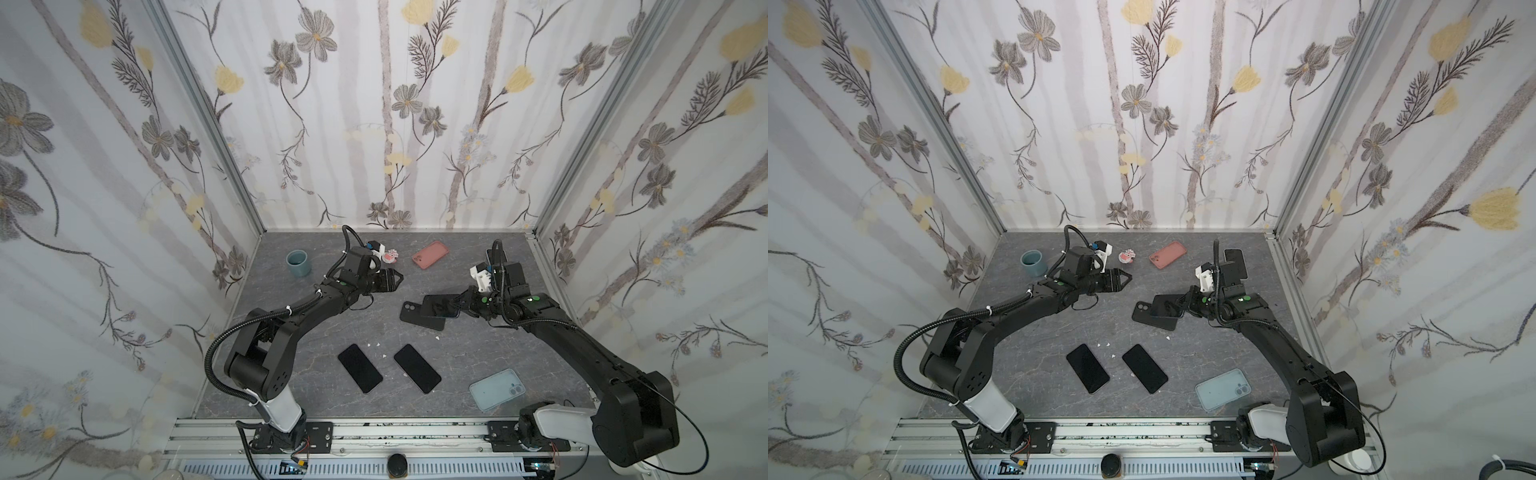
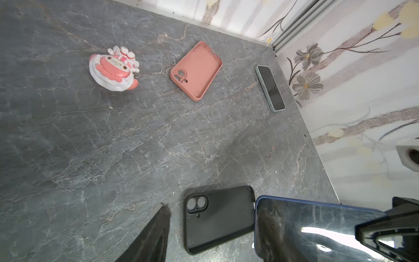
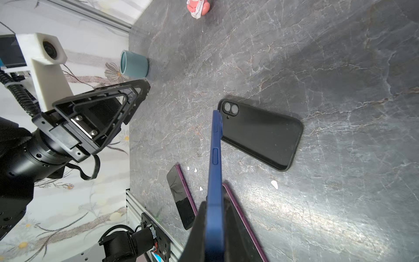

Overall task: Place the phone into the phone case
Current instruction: 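Insert the phone's edge into the black case with right gripper while left holds case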

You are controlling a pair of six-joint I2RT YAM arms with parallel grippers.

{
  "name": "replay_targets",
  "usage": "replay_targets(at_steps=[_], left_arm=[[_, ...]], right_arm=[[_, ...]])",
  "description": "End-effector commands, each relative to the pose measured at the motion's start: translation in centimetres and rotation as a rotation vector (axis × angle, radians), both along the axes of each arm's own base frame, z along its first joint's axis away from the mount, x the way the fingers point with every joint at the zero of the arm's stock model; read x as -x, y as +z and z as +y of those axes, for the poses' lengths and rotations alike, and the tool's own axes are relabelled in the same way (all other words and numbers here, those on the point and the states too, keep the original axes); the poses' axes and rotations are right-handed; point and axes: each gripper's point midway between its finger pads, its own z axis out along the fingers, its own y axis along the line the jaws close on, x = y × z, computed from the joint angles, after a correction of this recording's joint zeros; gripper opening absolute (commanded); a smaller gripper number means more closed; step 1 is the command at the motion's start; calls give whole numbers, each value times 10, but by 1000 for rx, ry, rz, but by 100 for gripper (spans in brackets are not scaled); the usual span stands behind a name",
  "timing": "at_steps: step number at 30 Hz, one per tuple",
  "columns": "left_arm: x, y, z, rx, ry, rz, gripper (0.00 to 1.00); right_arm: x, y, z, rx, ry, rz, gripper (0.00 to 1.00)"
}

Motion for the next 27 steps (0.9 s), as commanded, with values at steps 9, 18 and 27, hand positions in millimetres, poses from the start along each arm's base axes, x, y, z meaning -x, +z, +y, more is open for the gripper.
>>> replay_targets(at_steps=[9, 18, 27], left_arm=[[6, -39, -16, 31, -32, 167, 63], [18, -66, -30, 78, -66, 303, 63], [28, -71, -42, 97, -99, 341, 63]], right_arm=[[-4, -6, 5, -67, 17, 0, 0], [-10, -14, 4, -56, 8, 5, 0], [-10, -19, 10, -97, 11, 20, 0]])
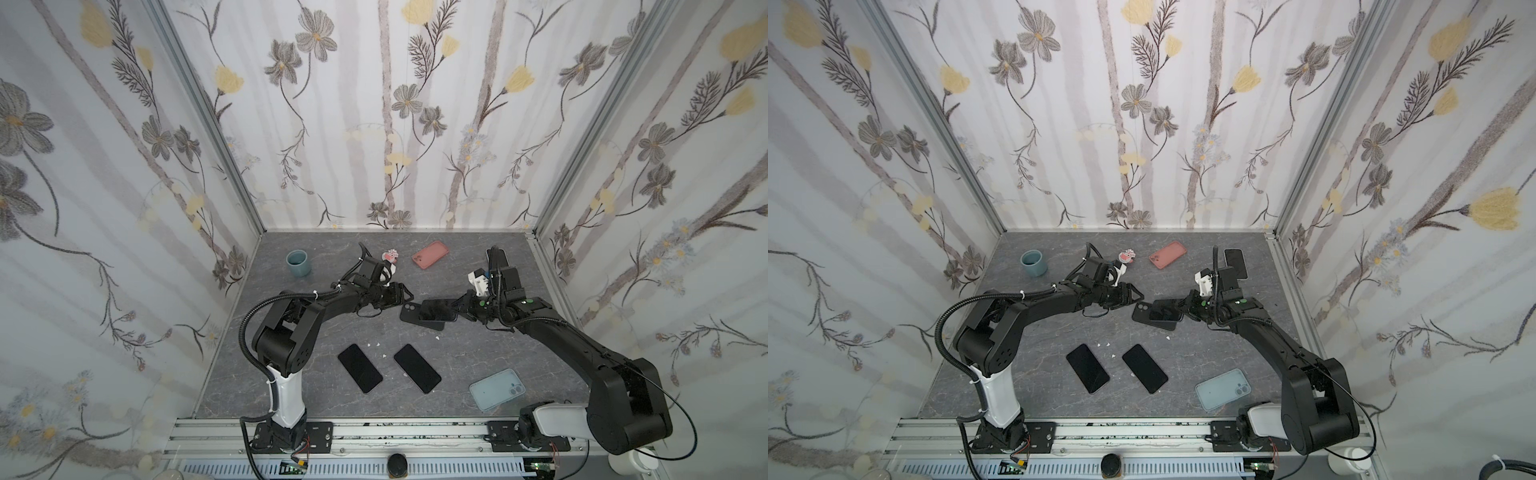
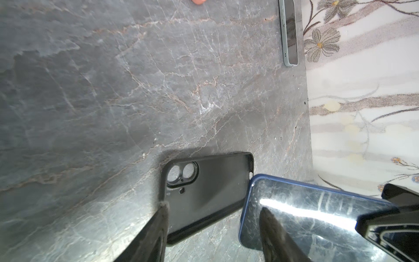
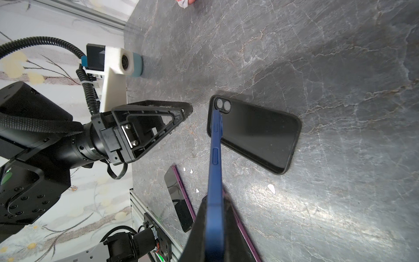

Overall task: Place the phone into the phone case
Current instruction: 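Insert the phone's edge into the black case with right gripper while left holds case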

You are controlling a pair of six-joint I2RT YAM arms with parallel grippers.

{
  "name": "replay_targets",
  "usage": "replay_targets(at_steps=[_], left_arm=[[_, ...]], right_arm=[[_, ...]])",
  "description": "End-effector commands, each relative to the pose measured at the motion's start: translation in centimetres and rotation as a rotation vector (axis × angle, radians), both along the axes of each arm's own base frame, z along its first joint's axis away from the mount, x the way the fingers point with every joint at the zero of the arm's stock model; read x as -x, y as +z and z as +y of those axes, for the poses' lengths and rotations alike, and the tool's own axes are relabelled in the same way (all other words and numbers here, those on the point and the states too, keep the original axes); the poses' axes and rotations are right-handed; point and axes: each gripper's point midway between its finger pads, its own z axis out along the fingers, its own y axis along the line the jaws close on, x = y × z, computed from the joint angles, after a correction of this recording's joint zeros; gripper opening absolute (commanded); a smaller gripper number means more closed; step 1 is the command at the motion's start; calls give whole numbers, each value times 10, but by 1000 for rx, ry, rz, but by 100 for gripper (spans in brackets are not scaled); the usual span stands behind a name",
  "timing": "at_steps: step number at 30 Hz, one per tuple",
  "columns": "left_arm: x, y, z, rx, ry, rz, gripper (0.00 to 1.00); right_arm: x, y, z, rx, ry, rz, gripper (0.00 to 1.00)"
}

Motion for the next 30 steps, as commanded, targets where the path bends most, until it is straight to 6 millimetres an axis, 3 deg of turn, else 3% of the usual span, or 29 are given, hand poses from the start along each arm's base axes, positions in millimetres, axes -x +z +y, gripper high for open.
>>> replay_targets(at_steps=[1, 16, 29, 30], left_arm=[[0, 3, -6, 27, -8, 5, 63], [-6, -11, -1, -15, 3, -5, 63], [-6, -25, 0, -41, -6, 25, 62], [-6, -26, 0, -45, -6, 25, 61]], right_arm=[[-7, 9, 10, -60, 21, -29, 0], [-27, 1, 30, -131, 46, -13, 0], [-29, -33, 36, -145, 48, 36, 0], [-29, -46, 36, -144, 43, 67, 0]])
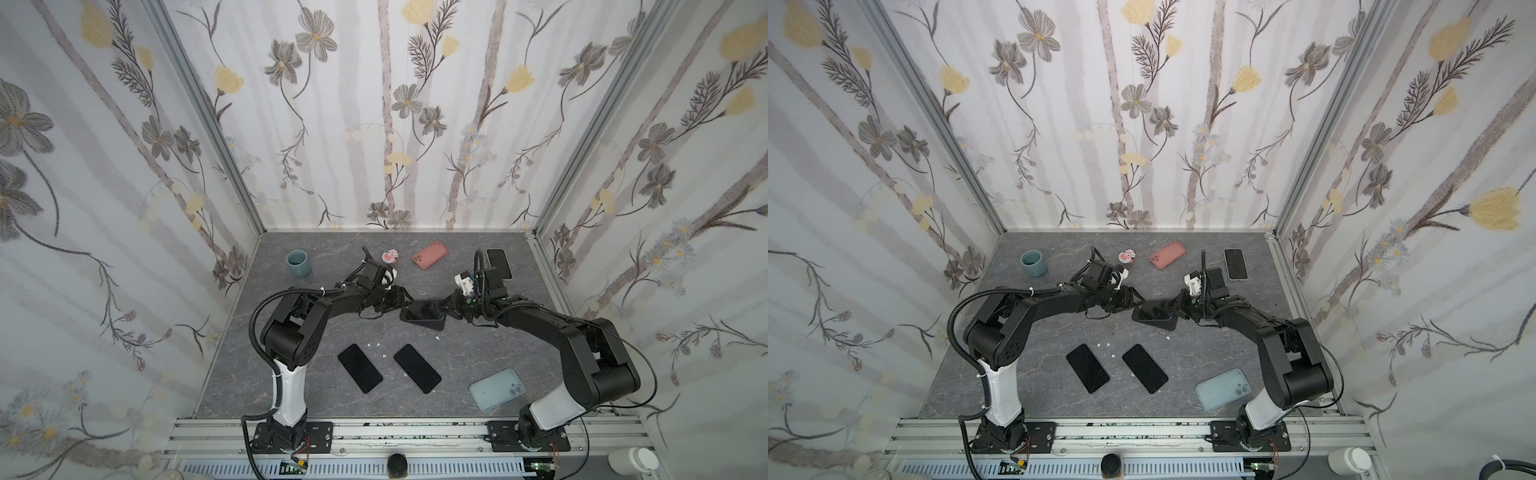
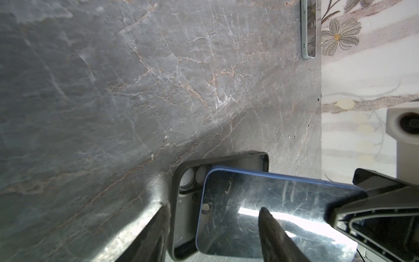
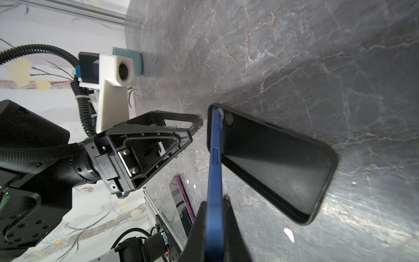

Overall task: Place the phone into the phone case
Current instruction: 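Insert the phone's edge into the black case with right gripper while left holds case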

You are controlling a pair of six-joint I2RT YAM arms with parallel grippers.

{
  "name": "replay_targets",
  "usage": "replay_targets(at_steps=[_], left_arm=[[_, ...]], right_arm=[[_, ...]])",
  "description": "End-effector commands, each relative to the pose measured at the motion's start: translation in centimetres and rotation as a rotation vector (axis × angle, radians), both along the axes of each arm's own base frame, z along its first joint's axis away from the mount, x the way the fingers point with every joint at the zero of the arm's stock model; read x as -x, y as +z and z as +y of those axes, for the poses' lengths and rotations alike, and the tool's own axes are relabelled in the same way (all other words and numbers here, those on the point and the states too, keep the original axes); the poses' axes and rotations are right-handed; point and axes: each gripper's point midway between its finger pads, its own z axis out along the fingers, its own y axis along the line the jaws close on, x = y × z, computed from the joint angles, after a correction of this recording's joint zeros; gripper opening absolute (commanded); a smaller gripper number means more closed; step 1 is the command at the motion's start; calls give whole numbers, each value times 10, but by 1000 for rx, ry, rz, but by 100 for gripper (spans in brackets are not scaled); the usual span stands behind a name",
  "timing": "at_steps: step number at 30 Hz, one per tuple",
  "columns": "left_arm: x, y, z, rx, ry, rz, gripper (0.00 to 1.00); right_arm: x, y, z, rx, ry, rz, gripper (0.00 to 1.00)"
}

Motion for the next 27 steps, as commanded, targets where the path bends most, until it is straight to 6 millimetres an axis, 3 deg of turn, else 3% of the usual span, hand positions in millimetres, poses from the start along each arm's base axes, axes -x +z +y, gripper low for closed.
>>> replay_targets(at_steps=[1, 20, 27], left_arm=[[-3, 0, 1, -14, -8, -17, 61], [8, -8, -6, 30, -11, 48, 58], [28, -2, -14, 63, -30, 69, 58]], right_arm=[[-5, -2, 7, -53, 9, -16, 0], [-4, -27, 3, -53, -11, 51, 0], [-8, -40, 0, -33, -30, 63, 3]])
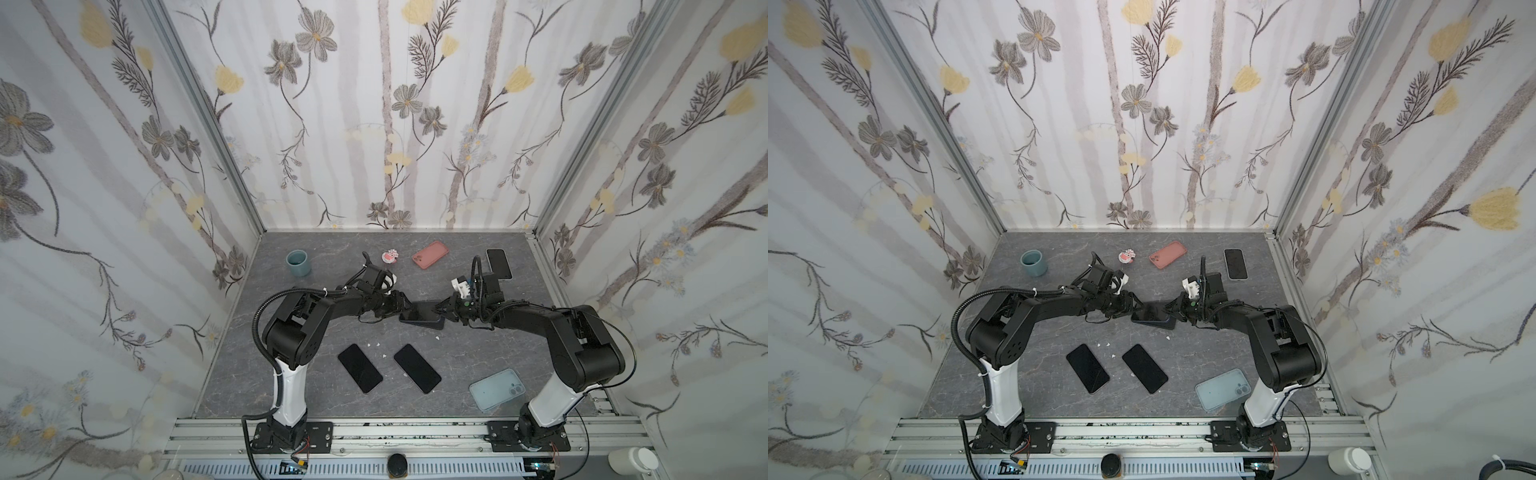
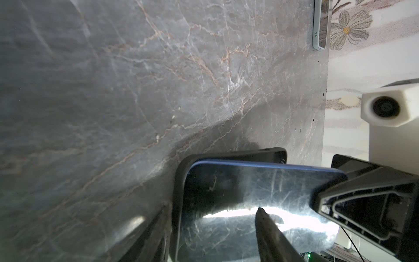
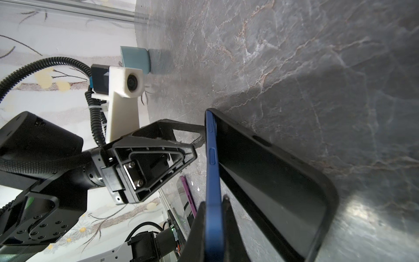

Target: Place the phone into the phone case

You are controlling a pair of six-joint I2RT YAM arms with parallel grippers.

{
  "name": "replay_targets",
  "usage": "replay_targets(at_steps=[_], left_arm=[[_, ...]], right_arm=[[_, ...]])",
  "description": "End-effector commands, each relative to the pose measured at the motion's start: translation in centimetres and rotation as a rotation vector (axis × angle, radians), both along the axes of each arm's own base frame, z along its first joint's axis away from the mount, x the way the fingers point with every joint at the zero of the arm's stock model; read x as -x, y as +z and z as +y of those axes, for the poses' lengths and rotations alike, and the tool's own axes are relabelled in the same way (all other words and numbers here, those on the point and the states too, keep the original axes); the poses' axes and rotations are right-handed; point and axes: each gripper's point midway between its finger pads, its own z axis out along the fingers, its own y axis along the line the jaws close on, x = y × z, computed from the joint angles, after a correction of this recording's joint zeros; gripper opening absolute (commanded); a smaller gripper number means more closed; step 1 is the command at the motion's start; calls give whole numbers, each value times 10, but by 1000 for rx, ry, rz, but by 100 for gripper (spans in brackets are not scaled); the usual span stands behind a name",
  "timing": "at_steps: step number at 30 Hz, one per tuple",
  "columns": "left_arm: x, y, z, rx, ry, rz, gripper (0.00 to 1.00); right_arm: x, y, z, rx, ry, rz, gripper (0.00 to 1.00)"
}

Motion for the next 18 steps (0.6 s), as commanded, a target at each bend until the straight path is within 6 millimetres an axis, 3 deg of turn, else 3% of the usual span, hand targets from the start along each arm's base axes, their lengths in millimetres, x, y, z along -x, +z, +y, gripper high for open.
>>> replay_targets(at_steps=[1, 10, 18], left_arm=[[13, 11, -12, 54, -37, 16, 57], [9, 17, -8, 9, -42, -31, 57], [3, 23, -2, -35, -38, -78, 57]], right_arm=[[-2, -21, -9, 71, -55, 32, 3], [-1, -43, -17, 144, -72, 67, 6], [-1, -50, -30, 260, -76, 70, 19]])
